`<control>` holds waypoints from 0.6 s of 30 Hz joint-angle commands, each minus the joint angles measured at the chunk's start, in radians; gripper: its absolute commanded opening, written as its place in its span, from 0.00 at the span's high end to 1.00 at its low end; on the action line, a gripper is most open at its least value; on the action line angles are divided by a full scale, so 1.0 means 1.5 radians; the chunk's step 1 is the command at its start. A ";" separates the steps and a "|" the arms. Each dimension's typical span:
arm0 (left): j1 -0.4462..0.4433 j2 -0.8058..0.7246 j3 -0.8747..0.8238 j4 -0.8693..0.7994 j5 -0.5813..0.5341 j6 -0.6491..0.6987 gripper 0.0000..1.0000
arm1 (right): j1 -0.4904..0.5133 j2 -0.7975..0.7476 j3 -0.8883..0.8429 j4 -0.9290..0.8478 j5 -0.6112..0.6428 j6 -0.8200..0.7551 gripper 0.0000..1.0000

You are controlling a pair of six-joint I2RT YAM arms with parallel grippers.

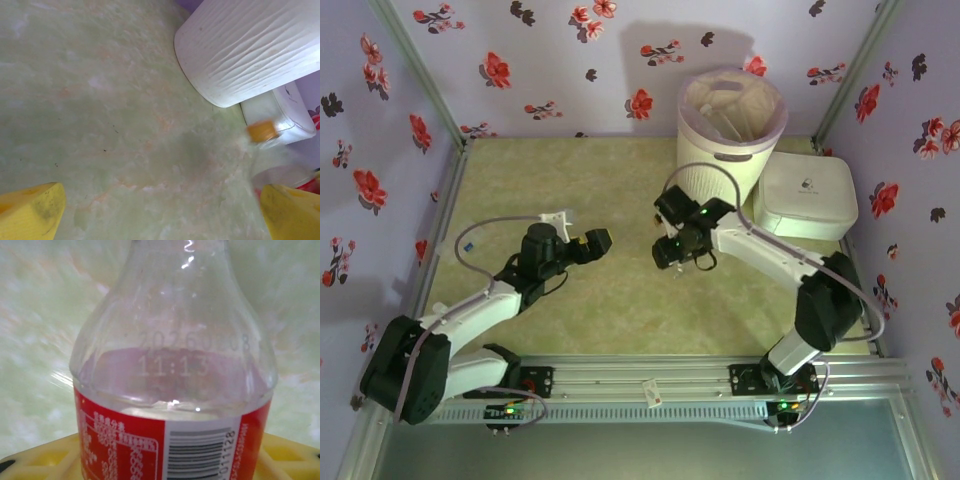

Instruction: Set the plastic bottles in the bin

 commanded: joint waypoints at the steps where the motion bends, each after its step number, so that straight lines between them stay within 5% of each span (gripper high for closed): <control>1: 0.006 -0.016 -0.015 0.022 -0.011 -0.007 0.00 | -0.020 -0.045 0.092 -0.067 0.054 -0.048 0.39; 7: 0.008 -0.034 -0.016 0.003 -0.011 -0.002 0.00 | -0.081 -0.048 0.314 -0.128 0.145 -0.127 0.40; 13: 0.008 -0.062 -0.002 -0.051 -0.011 0.006 0.00 | -0.194 0.037 0.541 -0.150 0.147 -0.177 0.41; 18: 0.008 -0.097 -0.009 -0.080 -0.024 0.000 0.00 | -0.298 0.176 0.765 -0.191 0.100 -0.180 0.51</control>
